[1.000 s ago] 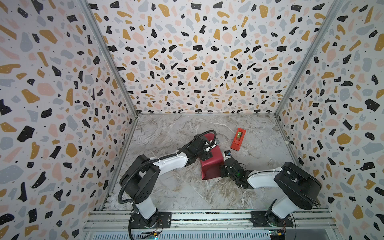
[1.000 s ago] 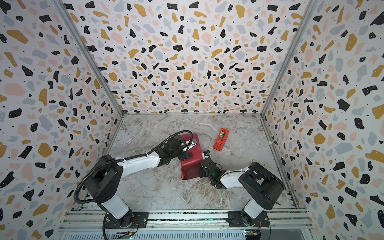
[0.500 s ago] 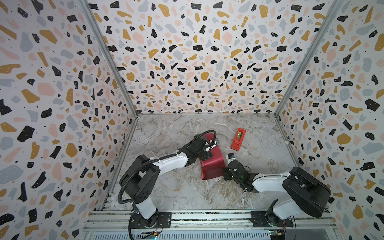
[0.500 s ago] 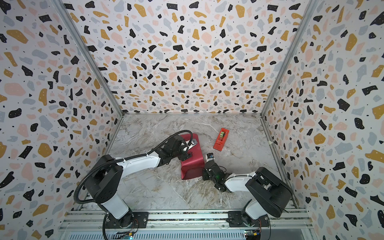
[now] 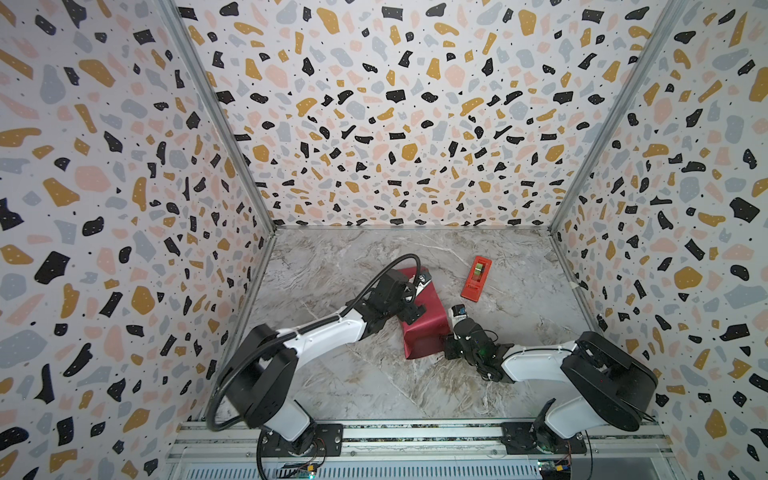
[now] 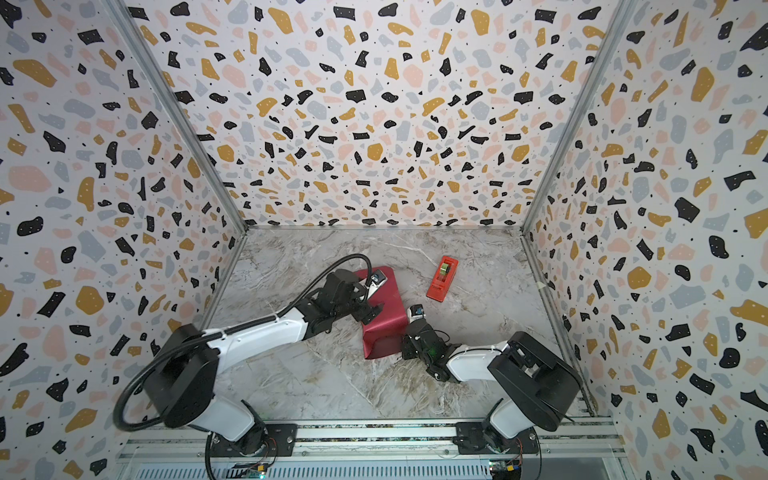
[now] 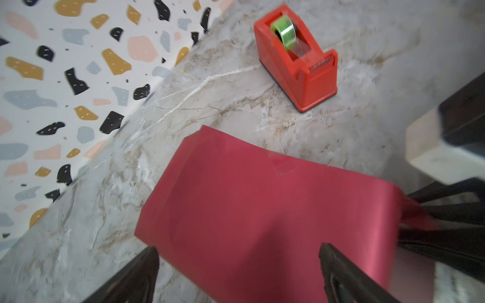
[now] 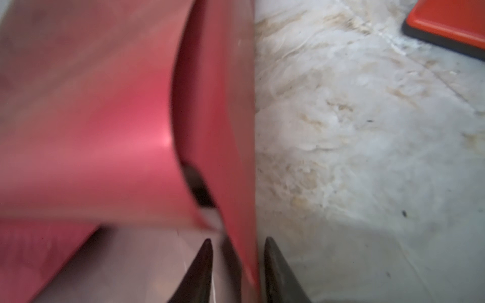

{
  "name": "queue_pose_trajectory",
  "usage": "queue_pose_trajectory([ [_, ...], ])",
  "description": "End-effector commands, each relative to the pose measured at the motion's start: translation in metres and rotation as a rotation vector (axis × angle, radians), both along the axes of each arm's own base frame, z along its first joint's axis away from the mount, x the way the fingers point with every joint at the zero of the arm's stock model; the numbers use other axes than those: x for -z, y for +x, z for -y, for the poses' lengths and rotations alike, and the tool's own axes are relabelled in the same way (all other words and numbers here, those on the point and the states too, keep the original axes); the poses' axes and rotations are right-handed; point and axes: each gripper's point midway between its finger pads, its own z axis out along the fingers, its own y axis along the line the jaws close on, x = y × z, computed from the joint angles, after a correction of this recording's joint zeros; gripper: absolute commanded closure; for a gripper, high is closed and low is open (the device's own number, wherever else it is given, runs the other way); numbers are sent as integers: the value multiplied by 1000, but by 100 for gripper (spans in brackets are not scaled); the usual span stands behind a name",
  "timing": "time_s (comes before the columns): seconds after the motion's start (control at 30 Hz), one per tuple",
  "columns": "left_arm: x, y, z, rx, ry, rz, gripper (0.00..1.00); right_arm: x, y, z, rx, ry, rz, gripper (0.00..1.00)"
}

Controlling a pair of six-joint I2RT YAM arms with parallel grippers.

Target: Wrap the gift box in paper

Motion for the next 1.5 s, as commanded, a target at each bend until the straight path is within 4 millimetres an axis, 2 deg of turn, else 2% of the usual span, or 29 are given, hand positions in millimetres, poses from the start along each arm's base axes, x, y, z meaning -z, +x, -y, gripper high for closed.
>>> queue_pose_trajectory([
  [0.0, -12, -19, -27, -207, -285, -83, 5, 12, -23, 19, -24, -57, -77, 53],
  [0.07, 5, -40, -41, -271, -400, -177, 9, 1, -26, 17, -62, -26, -69, 49],
  [0.13, 27, -66, -46, -309, -499, -286, 12, -11, -28, 14, -90, 7, -59, 45],
  [0.23, 45, -102, -33, -280, -588, -381, 14, -27, -27, 13, -116, 47, -34, 40],
  [0.33, 63, -120, -24, -282, -609, -438, 14, -37, -22, 16, -107, 55, -11, 38],
  [0.4, 74, -118, -21, -304, -589, -458, 18, -39, -18, 21, -93, 57, -7, 38],
  [0.6, 90, -109, -7, -342, -562, -482, 33, -36, -18, 28, -76, 64, -25, 38],
  [0.77, 101, -110, 4, -349, -573, -510, 45, -34, -18, 33, -67, 77, -25, 38],
  [0.97, 111, -112, 15, -357, -573, -530, 56, -31, -17, 34, -65, 78, -32, 38],
  [1.3, 120, -106, 18, -392, -555, -514, 75, -27, -18, 35, -61, 84, -43, 38],
  [1.47, 123, -105, 17, -401, -545, -507, 91, -27, -19, 36, -63, 86, -44, 38],
])
